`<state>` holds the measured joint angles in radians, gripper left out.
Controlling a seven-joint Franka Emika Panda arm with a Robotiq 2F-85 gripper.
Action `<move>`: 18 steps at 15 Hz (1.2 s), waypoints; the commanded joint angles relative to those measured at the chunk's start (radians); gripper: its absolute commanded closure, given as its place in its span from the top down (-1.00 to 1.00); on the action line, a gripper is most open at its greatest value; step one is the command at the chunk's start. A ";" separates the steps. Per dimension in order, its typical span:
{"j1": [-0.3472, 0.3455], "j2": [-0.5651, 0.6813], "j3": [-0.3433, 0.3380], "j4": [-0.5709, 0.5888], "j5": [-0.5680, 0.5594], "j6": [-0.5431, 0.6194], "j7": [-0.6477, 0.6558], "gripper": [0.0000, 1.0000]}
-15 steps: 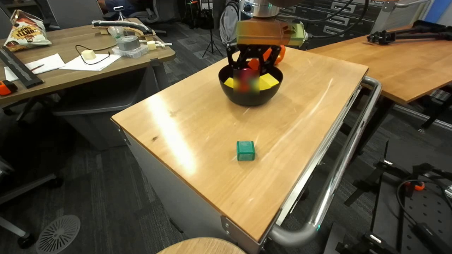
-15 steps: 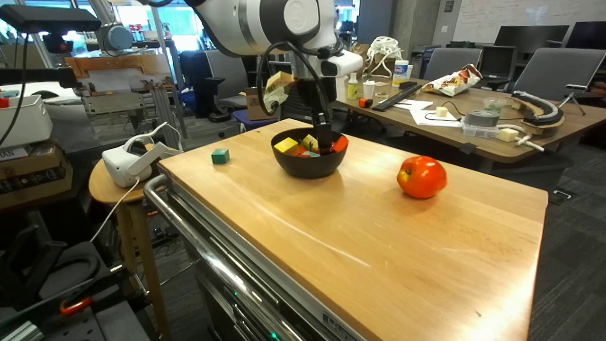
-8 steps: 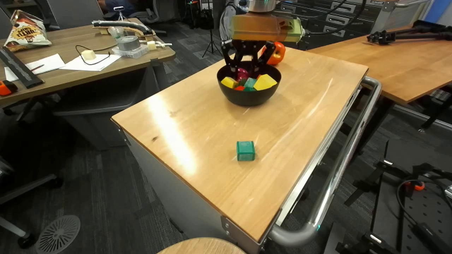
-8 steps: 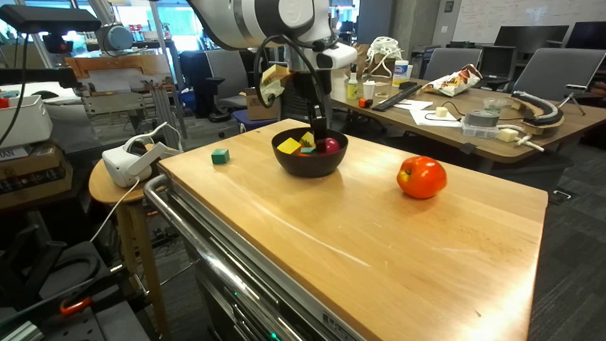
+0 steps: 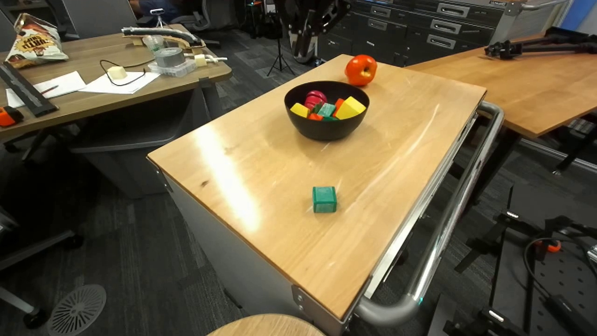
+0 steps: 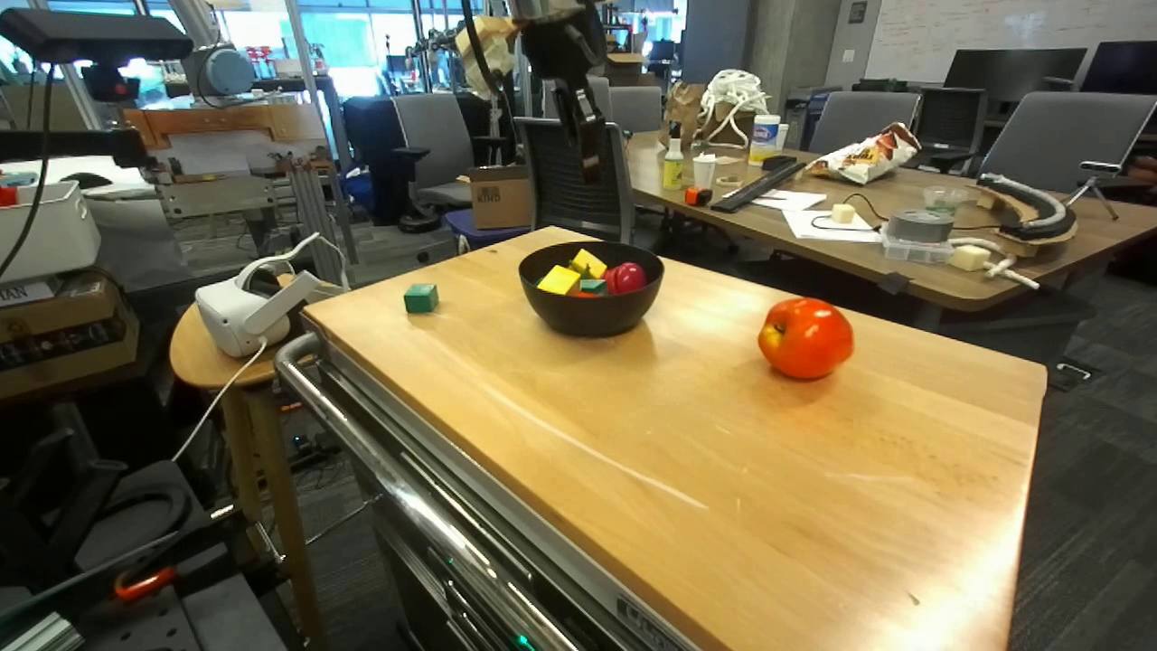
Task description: Remove the blocks from the black bowl
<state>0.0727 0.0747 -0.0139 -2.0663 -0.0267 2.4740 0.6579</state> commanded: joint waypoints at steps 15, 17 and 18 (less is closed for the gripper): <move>-0.046 0.147 -0.017 -0.004 0.107 -0.079 -0.045 -0.26; -0.046 0.159 -0.015 0.001 0.125 -0.078 -0.050 -0.57; -0.045 0.163 -0.015 0.005 0.130 -0.078 -0.053 -0.71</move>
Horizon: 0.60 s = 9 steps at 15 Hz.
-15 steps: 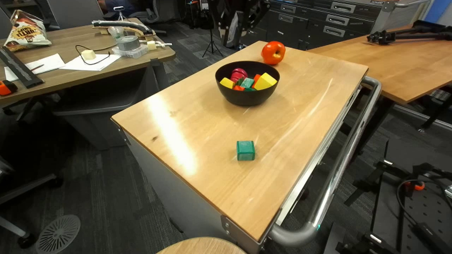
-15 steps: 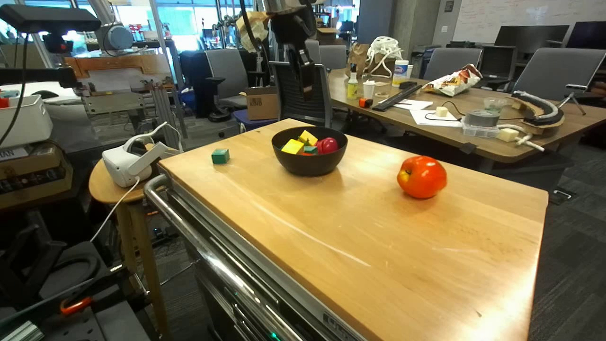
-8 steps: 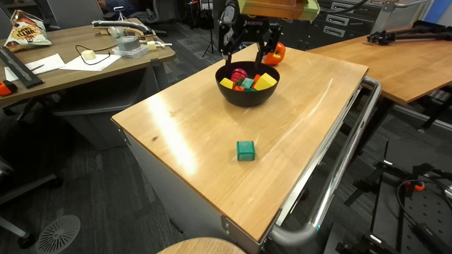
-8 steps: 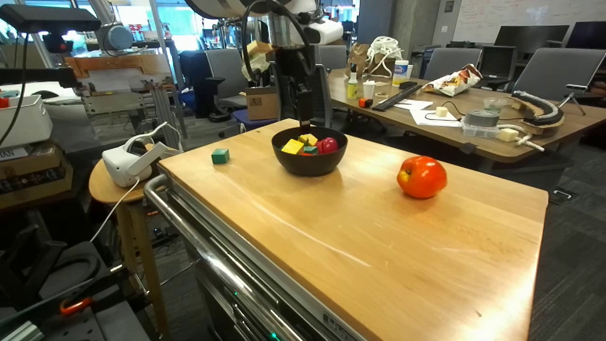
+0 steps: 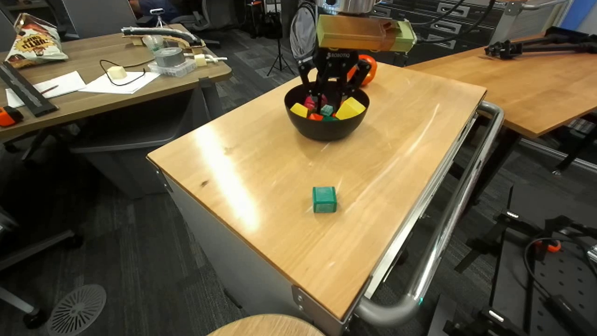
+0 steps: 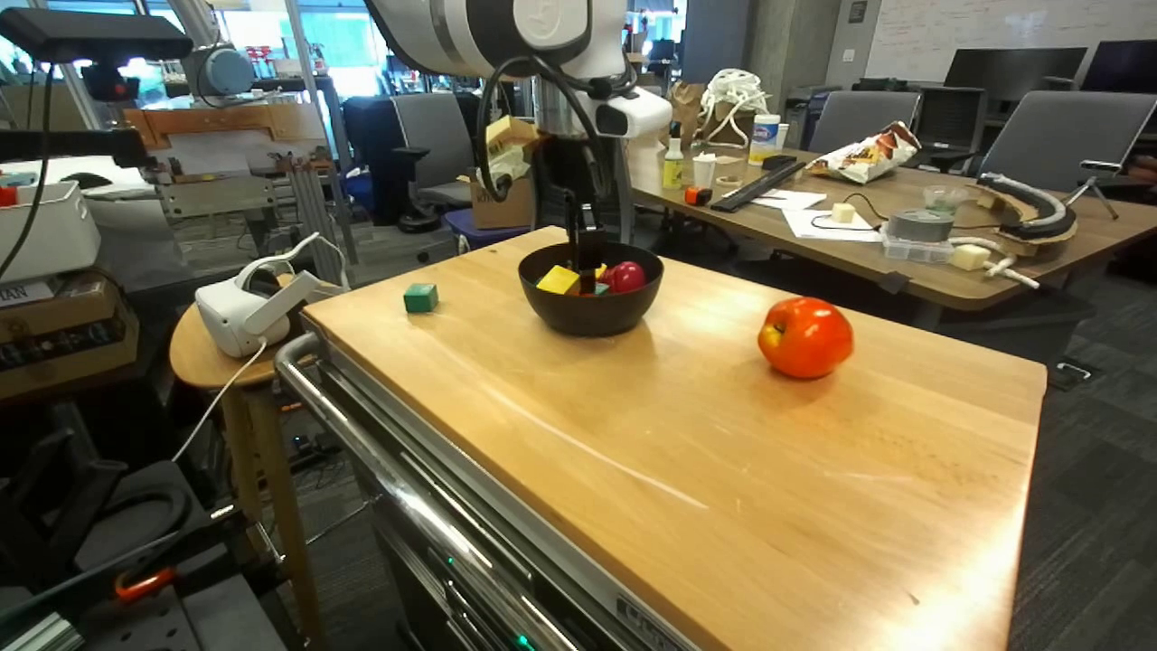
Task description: Remove the blocks from the black bowl
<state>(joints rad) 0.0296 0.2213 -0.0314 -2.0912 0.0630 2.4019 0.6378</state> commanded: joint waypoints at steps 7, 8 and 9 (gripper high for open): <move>0.005 0.018 0.005 0.040 0.040 -0.001 -0.033 -0.76; 0.006 0.017 0.006 0.042 0.040 0.002 -0.033 -0.76; 0.007 0.016 0.006 0.043 0.040 0.002 -0.033 -0.77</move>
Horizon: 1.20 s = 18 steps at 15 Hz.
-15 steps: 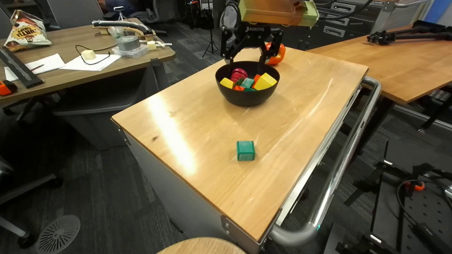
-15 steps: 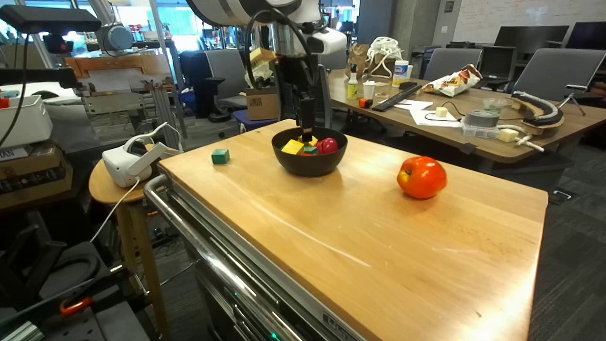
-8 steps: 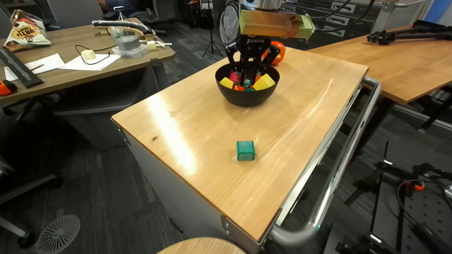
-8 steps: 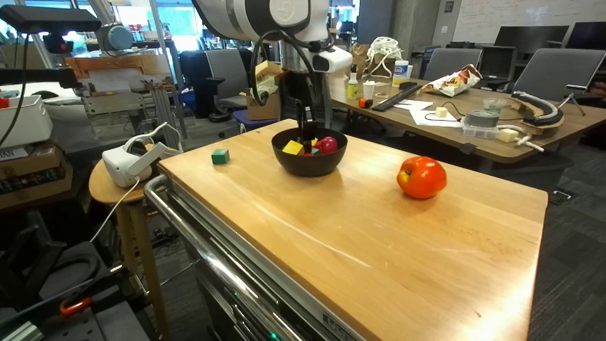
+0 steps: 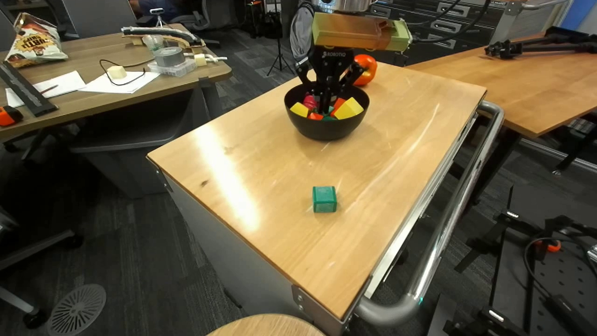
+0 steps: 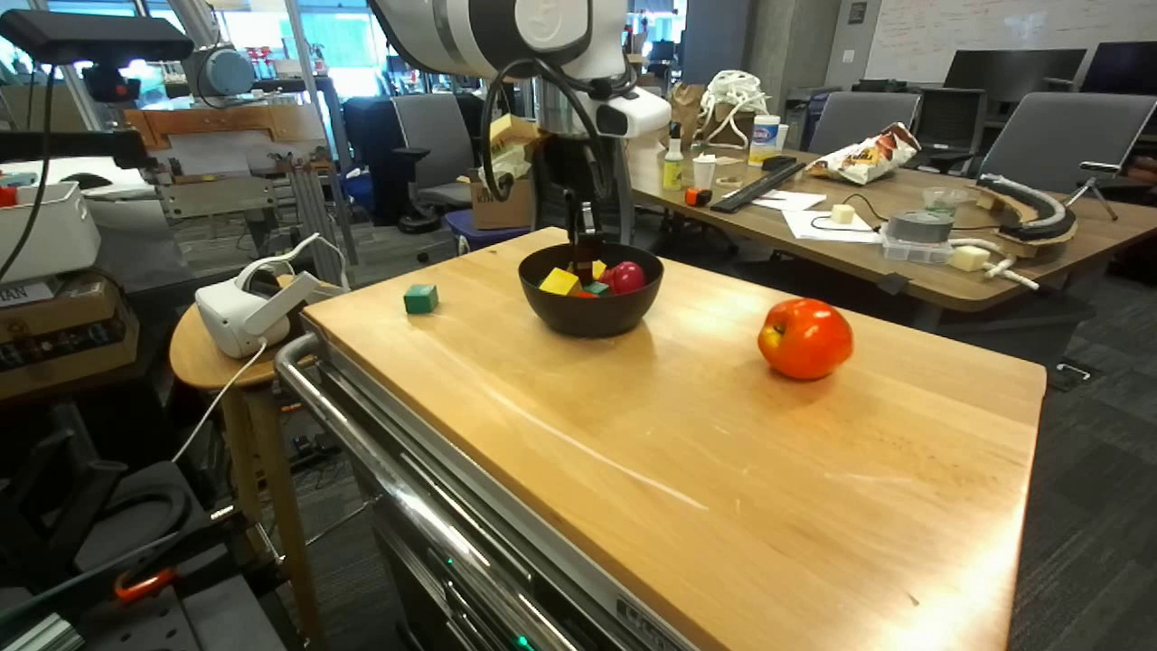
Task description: Remove the blocks from the black bowl
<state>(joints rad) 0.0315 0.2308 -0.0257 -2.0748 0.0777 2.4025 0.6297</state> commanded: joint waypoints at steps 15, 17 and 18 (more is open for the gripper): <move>0.009 0.019 -0.012 0.038 0.010 0.024 -0.030 0.14; 0.010 0.022 -0.013 0.038 0.009 0.030 -0.031 -0.08; 0.010 0.023 -0.014 0.038 0.007 0.031 -0.030 -0.20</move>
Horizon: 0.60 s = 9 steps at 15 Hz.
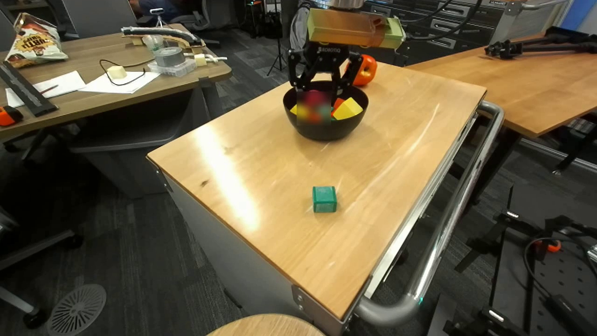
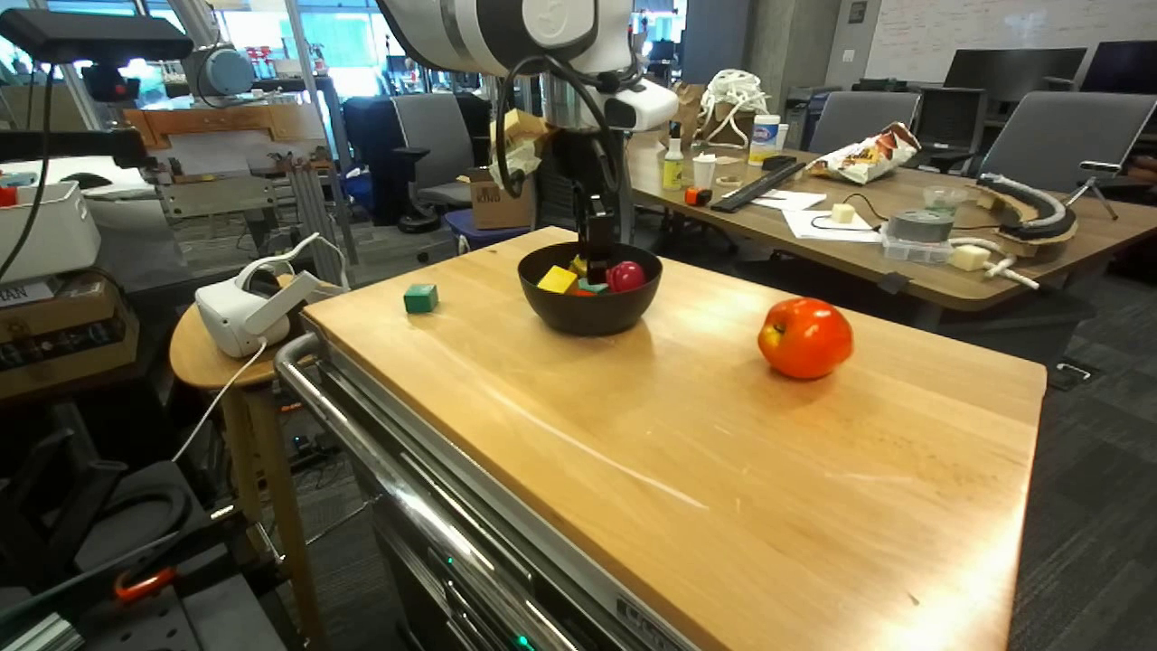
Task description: Remove the blocks from the black bowl
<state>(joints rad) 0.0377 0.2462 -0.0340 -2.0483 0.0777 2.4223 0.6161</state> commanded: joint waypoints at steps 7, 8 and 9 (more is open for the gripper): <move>0.004 0.013 -0.006 0.011 0.008 0.014 -0.016 -0.91; 0.004 0.012 -0.006 0.010 0.010 0.015 -0.016 -0.79; 0.005 0.006 -0.006 0.006 0.009 0.021 -0.016 -0.79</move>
<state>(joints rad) 0.0377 0.2552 -0.0341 -2.0481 0.0777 2.4229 0.6153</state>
